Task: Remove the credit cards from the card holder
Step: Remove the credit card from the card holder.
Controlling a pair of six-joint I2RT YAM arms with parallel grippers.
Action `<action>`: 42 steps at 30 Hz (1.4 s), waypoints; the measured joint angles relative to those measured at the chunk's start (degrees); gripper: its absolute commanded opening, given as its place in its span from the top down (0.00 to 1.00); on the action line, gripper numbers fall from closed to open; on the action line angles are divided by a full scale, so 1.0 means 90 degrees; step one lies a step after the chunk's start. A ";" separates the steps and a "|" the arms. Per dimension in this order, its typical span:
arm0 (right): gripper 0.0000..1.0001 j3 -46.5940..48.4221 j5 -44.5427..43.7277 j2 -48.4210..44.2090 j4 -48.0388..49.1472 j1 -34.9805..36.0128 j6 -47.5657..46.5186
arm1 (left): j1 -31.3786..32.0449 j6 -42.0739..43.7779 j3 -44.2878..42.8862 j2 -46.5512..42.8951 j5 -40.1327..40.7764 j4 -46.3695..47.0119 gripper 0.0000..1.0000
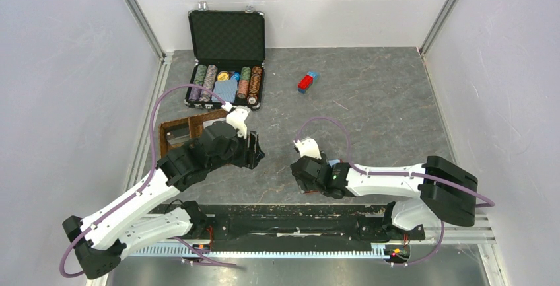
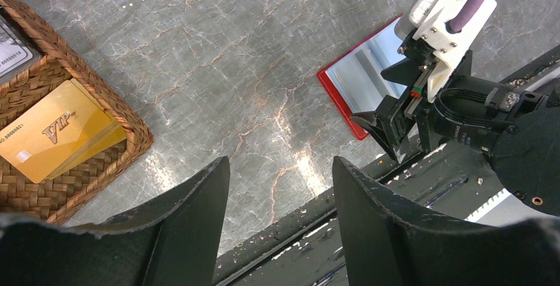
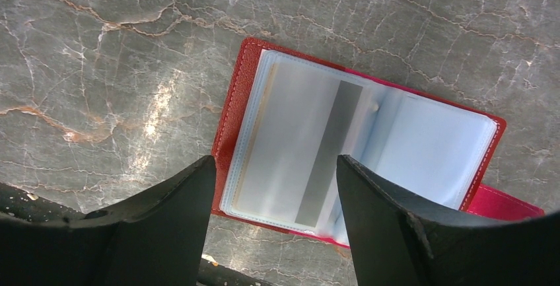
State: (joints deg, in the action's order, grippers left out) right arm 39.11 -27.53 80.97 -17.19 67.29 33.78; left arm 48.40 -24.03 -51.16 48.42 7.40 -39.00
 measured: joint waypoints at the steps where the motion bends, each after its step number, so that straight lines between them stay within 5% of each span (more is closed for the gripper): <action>1: 0.30 0.0000 -0.0002 -0.0017 -0.0015 0.0000 0.0000 | 0.0000 0.0000 0.0000 0.0000 0.0002 0.0000 0.34; 12: 0.40 -0.0153 -0.0036 -0.0073 -0.0005 0.0000 0.0000 | 0.0000 0.0000 0.0002 0.0005 0.0012 0.0002 0.33; 26: 0.27 -0.0277 0.0029 -0.0073 0.0117 -0.0007 0.0010 | 0.0000 0.0000 0.0075 -0.0010 0.0010 0.0005 0.32; 42: 0.36 -0.0512 0.0153 -0.0221 0.0359 -0.0134 0.0155 | 0.0000 0.0000 0.0102 -0.0012 0.0007 0.0007 0.32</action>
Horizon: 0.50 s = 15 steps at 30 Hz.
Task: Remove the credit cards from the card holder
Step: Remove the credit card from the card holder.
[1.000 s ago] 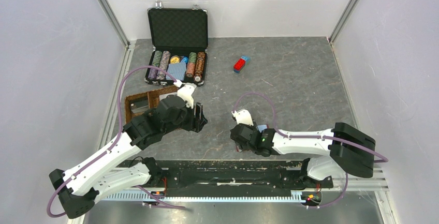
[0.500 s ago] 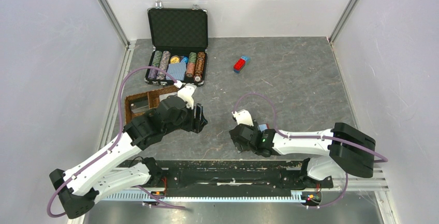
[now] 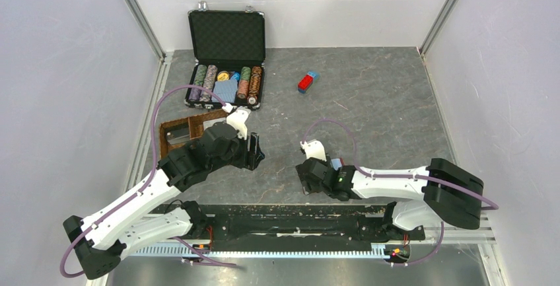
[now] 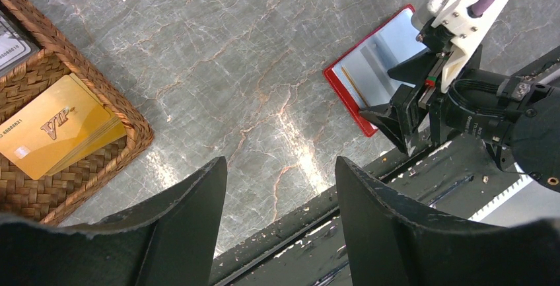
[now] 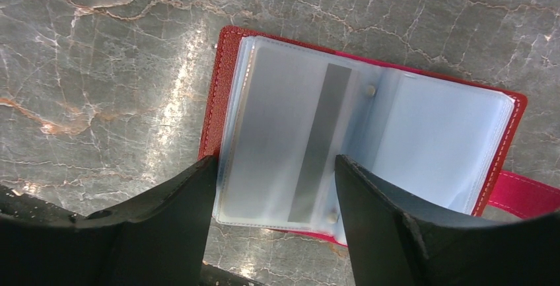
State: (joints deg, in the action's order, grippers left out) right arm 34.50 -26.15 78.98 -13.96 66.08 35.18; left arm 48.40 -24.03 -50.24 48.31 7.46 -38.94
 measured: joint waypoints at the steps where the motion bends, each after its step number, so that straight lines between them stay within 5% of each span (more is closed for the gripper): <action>1: 0.37 -0.0032 0.0036 -0.0039 0.0032 -0.0015 0.0000 | 0.0000 0.0000 0.0000 0.0000 0.0000 0.0000 0.32; 15: 0.35 -0.1112 0.1134 -0.1081 0.1372 -0.0743 0.0036 | 0.0000 -0.0109 0.0000 0.0141 -0.0352 0.0112 0.32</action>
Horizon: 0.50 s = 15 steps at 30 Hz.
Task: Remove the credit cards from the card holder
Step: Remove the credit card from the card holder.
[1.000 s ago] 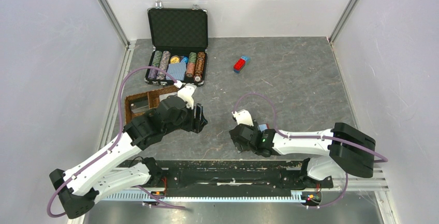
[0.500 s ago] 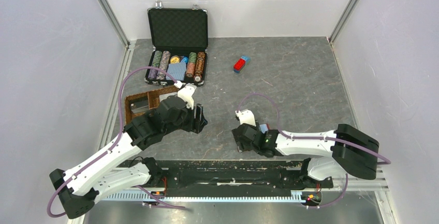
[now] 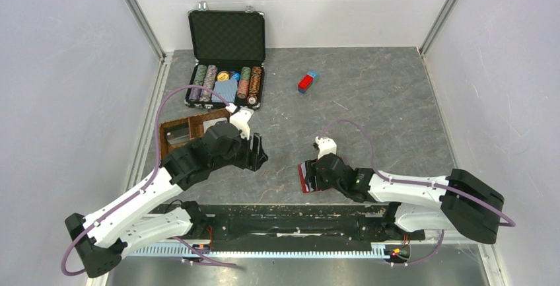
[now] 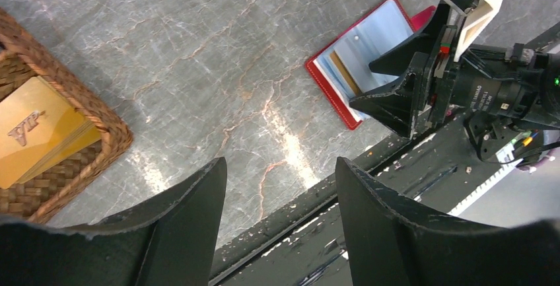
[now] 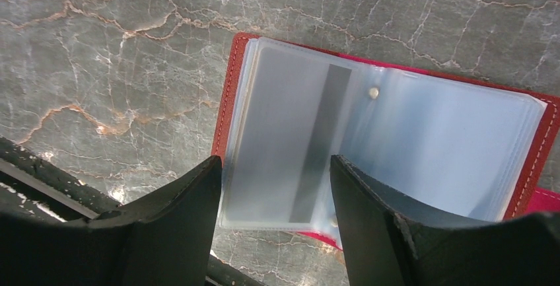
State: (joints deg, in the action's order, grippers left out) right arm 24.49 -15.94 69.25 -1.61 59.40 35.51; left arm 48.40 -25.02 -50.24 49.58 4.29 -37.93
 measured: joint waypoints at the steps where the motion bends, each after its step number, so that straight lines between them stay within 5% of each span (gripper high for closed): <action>1: 0.35 -0.0085 0.0090 -0.0061 0.0107 -0.0068 0.0000 | 0.0000 -0.0017 0.0000 0.0039 -0.0046 0.0053 0.32; 15: 0.37 -0.0646 0.0901 -0.0471 0.0906 -0.0576 -0.0002 | 0.0000 -0.0233 0.0010 0.0661 -0.0556 0.0648 0.33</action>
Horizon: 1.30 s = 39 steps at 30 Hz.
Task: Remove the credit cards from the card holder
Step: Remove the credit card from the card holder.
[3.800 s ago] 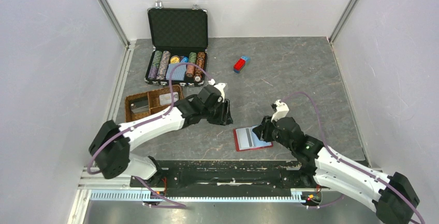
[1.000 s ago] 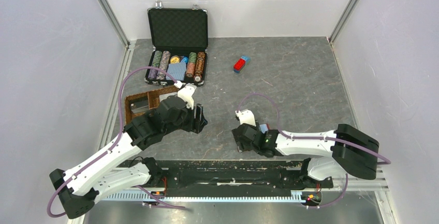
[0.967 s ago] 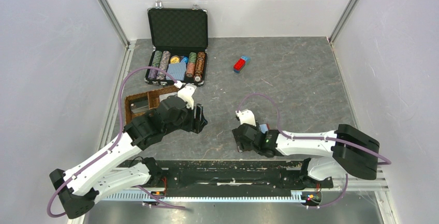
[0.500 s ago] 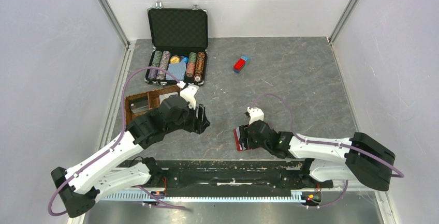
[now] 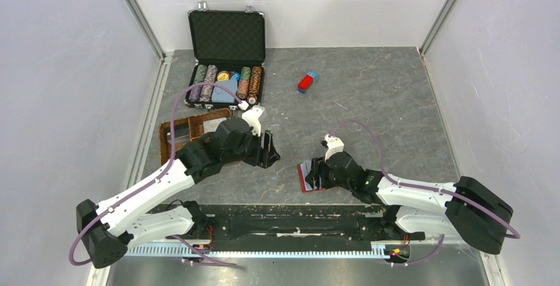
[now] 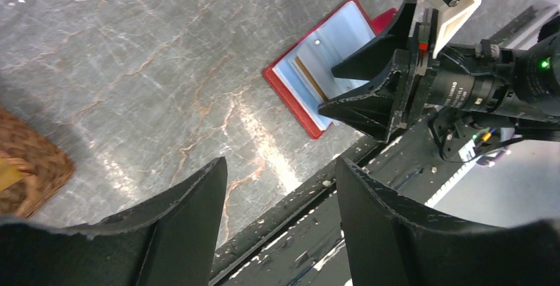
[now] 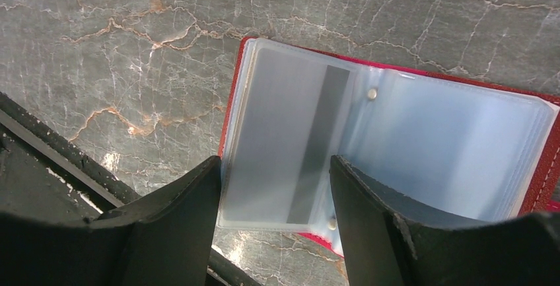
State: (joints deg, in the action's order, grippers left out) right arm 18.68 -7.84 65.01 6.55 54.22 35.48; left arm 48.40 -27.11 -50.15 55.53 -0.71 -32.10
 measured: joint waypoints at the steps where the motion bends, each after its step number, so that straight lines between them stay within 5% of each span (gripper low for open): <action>1: 0.37 -0.0027 0.0036 -0.0022 0.0032 -0.0019 -0.0002 | 0.0000 -0.0027 0.0034 0.0046 -0.0097 0.0136 0.33; 12: 0.41 -0.0466 0.0289 -0.0374 0.0534 -0.0197 -0.0017 | 0.0000 -0.0585 0.0665 0.0845 -0.0427 0.1426 0.38; 23: 0.42 -0.0605 0.0563 -0.0469 0.0746 -0.0352 -0.0049 | 0.0036 -0.1066 0.0675 0.2438 -0.0772 0.2817 0.72; 39: 0.39 -0.0651 0.0750 -0.0551 0.0743 -0.0444 -0.0070 | 0.0066 -0.1549 0.0675 0.3667 -0.1498 0.4578 0.84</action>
State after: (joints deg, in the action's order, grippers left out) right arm 12.82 -1.08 60.05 13.23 50.22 34.85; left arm 48.99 -41.06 -44.07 88.53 -14.20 9.10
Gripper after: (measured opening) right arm 0.604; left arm 0.173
